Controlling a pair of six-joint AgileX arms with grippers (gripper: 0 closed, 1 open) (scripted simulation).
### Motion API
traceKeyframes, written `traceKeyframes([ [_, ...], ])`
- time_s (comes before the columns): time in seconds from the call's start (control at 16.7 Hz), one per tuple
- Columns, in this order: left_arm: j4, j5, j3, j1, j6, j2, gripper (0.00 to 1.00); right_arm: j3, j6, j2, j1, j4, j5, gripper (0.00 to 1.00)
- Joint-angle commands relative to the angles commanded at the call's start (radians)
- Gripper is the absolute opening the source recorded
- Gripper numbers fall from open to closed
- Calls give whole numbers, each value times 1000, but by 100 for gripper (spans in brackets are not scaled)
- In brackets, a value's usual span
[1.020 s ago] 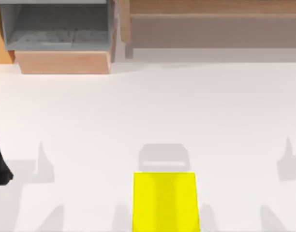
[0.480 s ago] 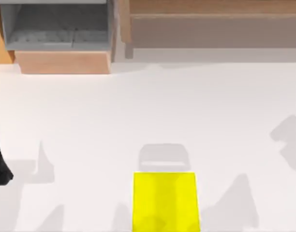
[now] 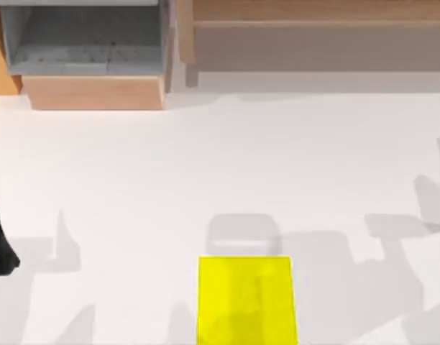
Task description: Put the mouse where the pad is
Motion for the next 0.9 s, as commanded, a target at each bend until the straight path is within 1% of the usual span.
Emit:
traceKeyframes([
  [0.12,0,0,0,0,0,0,100,108,-176,154,-39,-102,-11,100],
  [0.24,0,0,0,0,0,0,100,220,-321,277,-80,-182,-22,100],
  [0.42,0,0,0,0,0,0,100,384,-463,405,-138,-260,-36,100],
  [0.66,0,0,0,0,0,0,100,541,-527,476,-192,-302,-47,100],
  [0.9,0,0,0,0,0,0,100,566,-532,484,-201,-306,-49,100],
])
